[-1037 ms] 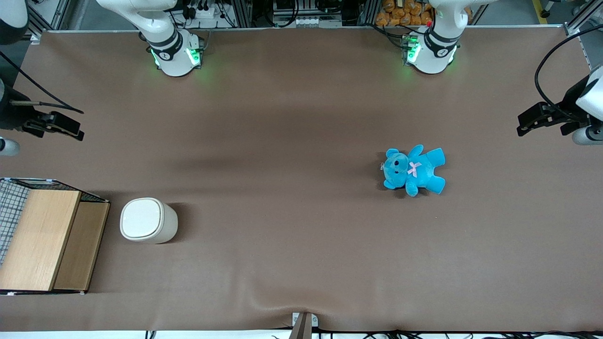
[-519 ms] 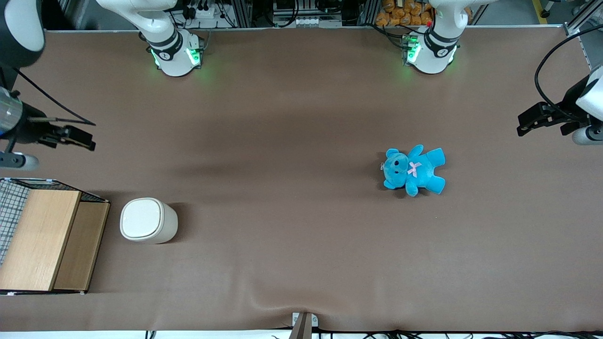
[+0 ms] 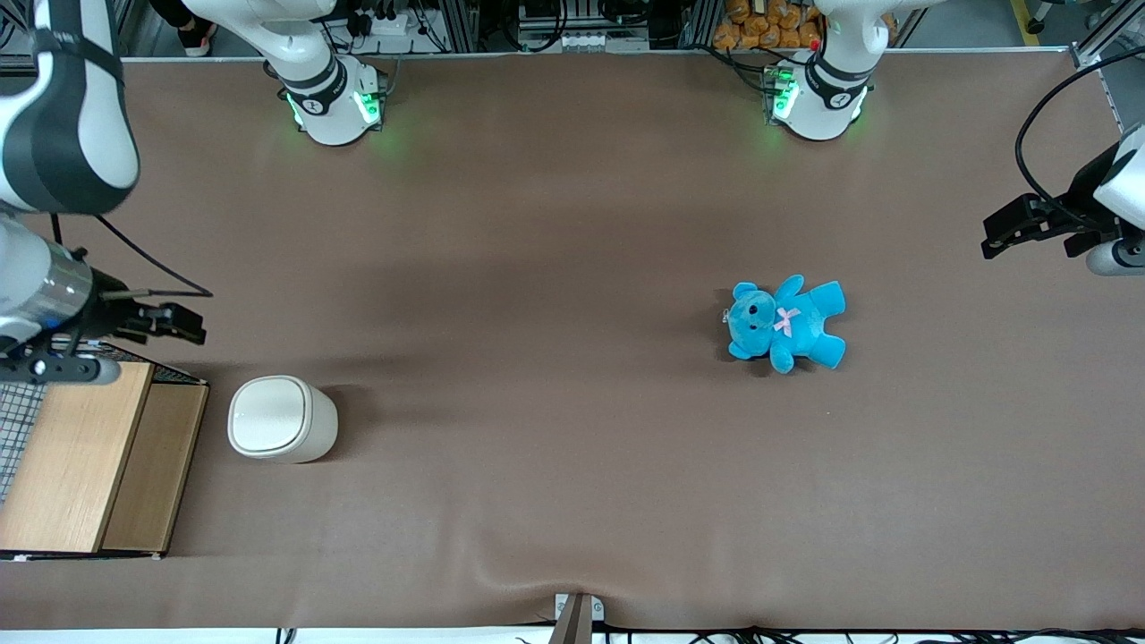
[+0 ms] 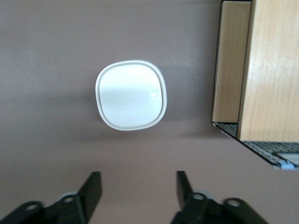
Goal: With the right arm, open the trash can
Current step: 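Lower the right gripper onto the trash can's white lid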
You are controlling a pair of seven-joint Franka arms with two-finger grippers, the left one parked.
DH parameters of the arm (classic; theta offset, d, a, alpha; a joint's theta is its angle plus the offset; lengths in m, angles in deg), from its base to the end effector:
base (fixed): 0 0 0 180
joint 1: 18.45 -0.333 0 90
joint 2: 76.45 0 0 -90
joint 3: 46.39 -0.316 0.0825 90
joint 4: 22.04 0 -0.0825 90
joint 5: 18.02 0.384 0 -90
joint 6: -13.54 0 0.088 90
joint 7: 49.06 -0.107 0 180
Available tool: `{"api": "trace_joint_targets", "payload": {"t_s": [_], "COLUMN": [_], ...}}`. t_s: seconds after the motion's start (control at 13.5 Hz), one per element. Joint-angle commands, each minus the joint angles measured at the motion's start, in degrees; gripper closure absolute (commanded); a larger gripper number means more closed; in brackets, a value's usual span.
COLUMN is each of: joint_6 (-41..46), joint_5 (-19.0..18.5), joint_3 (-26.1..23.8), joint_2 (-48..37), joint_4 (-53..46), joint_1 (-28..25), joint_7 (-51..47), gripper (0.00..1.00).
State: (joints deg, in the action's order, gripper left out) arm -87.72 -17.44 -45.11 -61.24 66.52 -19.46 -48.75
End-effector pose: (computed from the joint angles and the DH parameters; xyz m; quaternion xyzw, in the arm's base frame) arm 0.6383 -0.0007 0.4943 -0.9998 0.0004 0.0219 0.0021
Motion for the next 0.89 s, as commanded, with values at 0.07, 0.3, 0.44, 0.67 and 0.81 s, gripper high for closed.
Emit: {"api": "trace_joint_targets", "payload": {"t_s": [0.07,0.3,0.44,0.67,0.81], "joint_6": [-2.96,-5.52,-6.93,-7.63,-10.09], "joint_5": [0.47,0.21,-0.06,-0.15,-0.15], "joint_3": [-0.05,-0.05,-0.05,-0.05,-0.05], "joint_2": [6.49,9.39,11.76,15.8,17.39], "joint_4": [-3.48,-3.92,-5.67,-7.79,-7.79], "joint_1": [0.22,0.04,-0.13,-0.05,0.22], "joint_7": [1.37,1.45,2.24,4.09,4.18], "gripper": [0.61,0.84,1.0,1.0,1.0]}}
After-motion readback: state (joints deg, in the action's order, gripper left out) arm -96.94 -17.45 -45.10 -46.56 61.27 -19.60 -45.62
